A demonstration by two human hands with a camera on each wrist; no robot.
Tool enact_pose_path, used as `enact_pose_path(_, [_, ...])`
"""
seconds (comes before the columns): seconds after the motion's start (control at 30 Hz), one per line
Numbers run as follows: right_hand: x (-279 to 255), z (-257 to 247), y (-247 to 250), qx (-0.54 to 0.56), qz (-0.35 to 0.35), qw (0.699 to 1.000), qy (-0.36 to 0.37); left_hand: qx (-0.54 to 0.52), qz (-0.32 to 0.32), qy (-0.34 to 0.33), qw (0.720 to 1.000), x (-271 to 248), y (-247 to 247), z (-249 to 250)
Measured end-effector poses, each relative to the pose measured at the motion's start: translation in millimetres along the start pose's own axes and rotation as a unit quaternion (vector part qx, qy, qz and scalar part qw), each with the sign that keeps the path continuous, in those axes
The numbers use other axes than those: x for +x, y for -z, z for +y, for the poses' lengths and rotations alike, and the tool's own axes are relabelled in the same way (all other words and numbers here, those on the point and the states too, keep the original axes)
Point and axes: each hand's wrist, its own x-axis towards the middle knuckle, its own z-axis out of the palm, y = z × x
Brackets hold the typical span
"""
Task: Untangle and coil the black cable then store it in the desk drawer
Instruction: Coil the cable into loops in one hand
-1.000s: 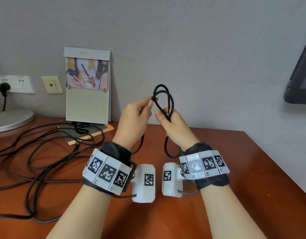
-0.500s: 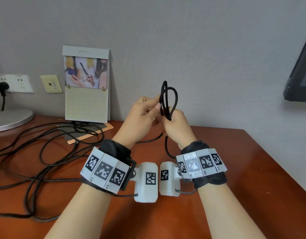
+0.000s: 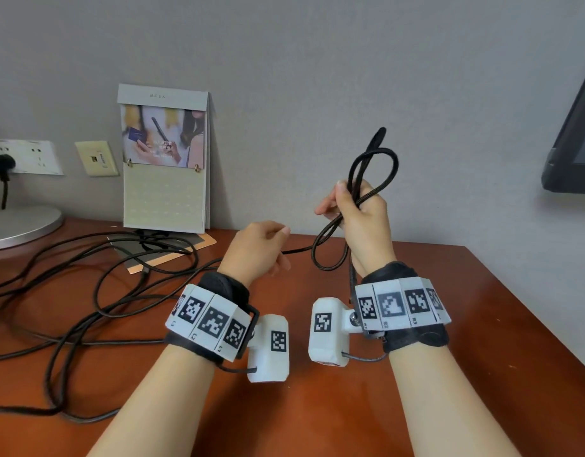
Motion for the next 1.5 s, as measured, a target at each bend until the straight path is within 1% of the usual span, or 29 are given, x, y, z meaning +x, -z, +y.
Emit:
enact_pose_path(0.07, [0.0,-3.9,0.9,0.051,0.003,0.999,-0.010,0.000,-0.018,0.042,0.999,1.8,-2.1,-6.5])
enact_pose_path(0.1, [0.0,-5.6,2.0,0.057,0.008,0.998,-0.010,0.002,-0.026,0.062,0.998,2.5,-2.8,-9.8])
enact_pose_path(0.13, [-0.2,-7.1,3.1,0.052,0.015,0.999,-0.006,0.003,-0.026,0.078,0.997,3.0,-2.6,-12.5])
enact_pose_path(0.2, [0.5,-7.4,5.2,0.030,0.025,0.999,0.008,-0.003,0.000,0.088,0.996,5.3,-1.2,-17.2])
enact_pose_path(0.23, [1.0,-6.9,6.0,0.024,0.028,0.999,0.010,-0.006,0.021,0.081,0.996,6.9,-0.7,-19.1])
enact_pose_path(0.3, [2.0,-4.6,7.2,0.017,0.028,0.999,0.005,-0.003,0.051,0.041,0.998,8.8,-0.5,-19.7])
enact_pose_path(0.37, [1.8,-1.6,6.4,-0.007,0.017,1.000,0.005,0.050,0.070,-0.021,0.996,8.4,-0.7,-15.2])
enact_pose_path(0.43, [0.6,2.0,4.7,-0.040,0.000,0.999,0.003,0.111,0.092,-0.079,0.986,4.5,-1.0,-7.4])
enact_pose_path(0.5, [-0.4,4.8,3.3,-0.070,-0.013,0.997,-0.007,0.111,0.086,-0.118,0.983,0.8,-0.4,0.6])
enact_pose_path(0.57, [-0.6,7.2,2.7,-0.089,-0.023,0.996,-0.017,0.094,0.059,-0.145,0.983,-4.6,1.5,9.1])
enact_pose_path(0.63, [-1.0,8.5,2.3,-0.107,-0.031,0.994,-0.019,0.101,0.032,-0.170,0.980,-8.7,2.6,15.2])
enact_pose_path(0.77, [-2.2,11.7,-1.8,-0.146,-0.038,0.988,-0.005,0.139,-0.007,-0.196,0.971,-10.9,-0.9,21.9])
enact_pose_path(0.83, [-3.0,12.3,-4.0,-0.146,-0.039,0.989,-0.006,0.144,-0.020,-0.205,0.968,-11.9,-4.1,24.4])
enact_pose_path(0.9, [-3.7,11.7,-5.6,-0.129,-0.046,0.990,-0.020,0.132,-0.022,-0.209,0.969,-12.4,-7.0,25.4])
enact_pose_path(1.0, [-5.5,8.5,-8.8,-0.075,-0.060,0.995,-0.041,0.097,-0.021,-0.209,0.973,-12.3,-8.5,25.1])
enact_pose_path(1.13, [-7.5,8.9,-11.2,-0.093,-0.058,0.993,-0.040,0.095,-0.025,-0.200,0.975,-10.9,-10.5,22.7])
enact_pose_path(1.23, [-6.2,11.3,-8.7,-0.088,-0.024,0.995,-0.044,0.096,0.004,-0.185,0.978,-9.6,-9.9,19.2])
enact_pose_path(1.3, [-3.3,12.9,-4.4,-0.090,0.007,0.995,-0.047,0.095,0.045,-0.177,0.979,-9.7,-7.9,18.6])
enact_pose_path(1.37, [-1.1,13.3,0.2,-0.094,0.029,0.994,-0.048,0.112,0.136,-0.163,0.971,-10.4,-4.0,20.1])
enact_pose_path(1.43, [1.0,13.5,3.6,-0.099,0.035,0.993,-0.047,0.129,0.233,-0.147,0.953,-10.2,-0.2,20.9])
enact_pose_path(1.47, [1.7,13.7,4.3,-0.103,0.032,0.993,-0.048,0.143,0.265,-0.138,0.944,-9.8,1.4,20.7])
enact_pose_path(1.5, [2.0,13.5,4.5,-0.106,0.028,0.993,-0.049,0.160,0.283,-0.130,0.937,-8.9,2.6,19.9])
